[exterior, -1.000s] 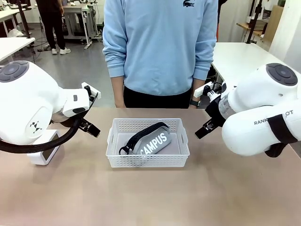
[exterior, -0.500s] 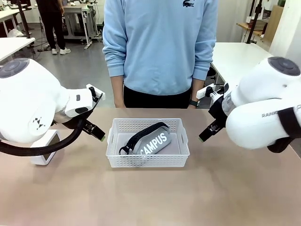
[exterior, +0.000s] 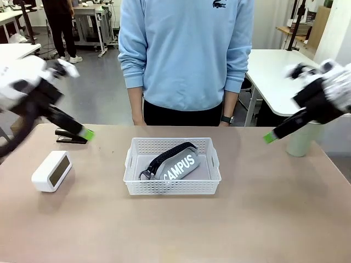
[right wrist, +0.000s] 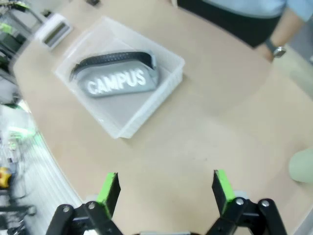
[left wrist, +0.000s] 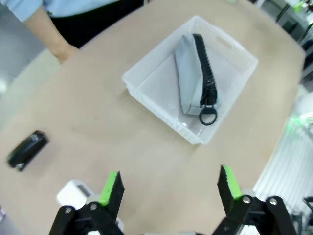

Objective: Efficiently arrange items inside the basket to fit them all.
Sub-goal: Pick up the Digital clock and place it inside the Organizing basket.

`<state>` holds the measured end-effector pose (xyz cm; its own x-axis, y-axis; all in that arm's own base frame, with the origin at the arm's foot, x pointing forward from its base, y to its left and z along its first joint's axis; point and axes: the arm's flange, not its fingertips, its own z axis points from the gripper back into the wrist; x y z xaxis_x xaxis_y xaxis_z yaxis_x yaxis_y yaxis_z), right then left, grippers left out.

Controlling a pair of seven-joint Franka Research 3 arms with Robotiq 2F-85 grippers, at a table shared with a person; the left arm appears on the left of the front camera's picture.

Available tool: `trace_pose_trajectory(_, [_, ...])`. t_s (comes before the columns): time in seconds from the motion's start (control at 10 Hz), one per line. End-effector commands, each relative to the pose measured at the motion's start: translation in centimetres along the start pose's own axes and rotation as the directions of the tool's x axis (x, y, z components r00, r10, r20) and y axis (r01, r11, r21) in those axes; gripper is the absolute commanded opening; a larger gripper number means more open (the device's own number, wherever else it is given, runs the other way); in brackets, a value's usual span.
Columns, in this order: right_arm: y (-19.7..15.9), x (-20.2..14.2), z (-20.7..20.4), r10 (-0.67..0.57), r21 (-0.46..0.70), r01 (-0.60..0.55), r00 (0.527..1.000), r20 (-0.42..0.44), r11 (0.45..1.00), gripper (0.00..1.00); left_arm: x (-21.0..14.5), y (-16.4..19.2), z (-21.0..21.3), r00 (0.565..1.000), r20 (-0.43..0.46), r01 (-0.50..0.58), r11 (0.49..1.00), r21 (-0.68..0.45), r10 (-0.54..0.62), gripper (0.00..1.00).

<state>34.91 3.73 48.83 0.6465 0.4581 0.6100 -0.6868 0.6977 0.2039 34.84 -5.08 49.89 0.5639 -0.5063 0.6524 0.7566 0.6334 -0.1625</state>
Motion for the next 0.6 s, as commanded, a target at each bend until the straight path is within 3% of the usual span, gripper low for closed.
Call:
trace_pose_trajectory(0.0, [-1.6, -6.4, 5.3, -0.076, 0.204, 0.043, 0.984, 0.159, 0.978, 1.0, -9.4, -0.1, 5.9, 0.994, 0.107, 0.0, 0.998, -0.06, 0.007, 1.0])
trace_pose_trajectory(0.2, [-5.2, -10.5, 10.7, -0.24, 0.358, 0.124, 0.924, 0.299, 0.925, 1.0, -14.8, 4.7, 12.7, 0.95, 0.278, -0.106, 0.983, -0.148, 0.144, 1.0])
trace_pose_trajectory(0.3, [-7.1, -12.7, 12.3, -0.373, 0.433, 0.211, 0.865, 0.335, 0.877, 1.0, -17.6, 6.8, 14.5, 0.914, 0.34, -0.171, 0.969, -0.176, 0.223, 1.0])
trace_pose_trajectory(0.5, [-11.4, -17.8, 13.6, -0.542, 0.55, 0.288, 0.75, 0.38, 0.784, 1.0, -22.0, 8.5, 15.6, 0.8, 0.494, -0.226, 0.933, -0.279, 0.341, 1.0])
